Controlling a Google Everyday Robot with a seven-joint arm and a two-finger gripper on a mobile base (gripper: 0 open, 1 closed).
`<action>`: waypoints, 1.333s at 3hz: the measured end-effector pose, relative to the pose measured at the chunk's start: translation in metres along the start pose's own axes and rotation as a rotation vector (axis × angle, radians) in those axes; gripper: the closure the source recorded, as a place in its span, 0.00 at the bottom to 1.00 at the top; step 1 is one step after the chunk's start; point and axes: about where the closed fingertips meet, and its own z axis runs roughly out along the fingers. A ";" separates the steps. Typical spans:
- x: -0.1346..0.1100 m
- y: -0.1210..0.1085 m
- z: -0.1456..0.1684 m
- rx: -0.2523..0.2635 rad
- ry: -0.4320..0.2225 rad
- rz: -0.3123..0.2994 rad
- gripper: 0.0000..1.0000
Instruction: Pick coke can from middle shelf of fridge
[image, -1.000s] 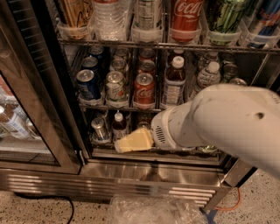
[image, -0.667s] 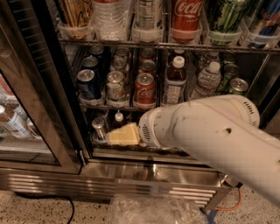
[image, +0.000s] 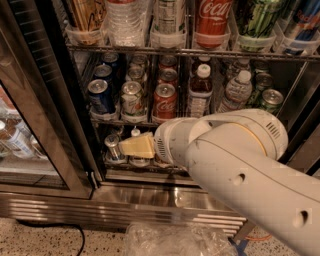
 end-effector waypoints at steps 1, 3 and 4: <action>0.002 -0.001 0.005 0.003 -0.027 0.015 0.00; -0.008 -0.042 -0.027 0.104 -0.181 0.089 0.00; -0.023 -0.047 -0.034 0.124 -0.220 0.131 0.00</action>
Offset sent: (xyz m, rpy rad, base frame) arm 0.0466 0.0158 -0.0456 0.1390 -0.2043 -0.2658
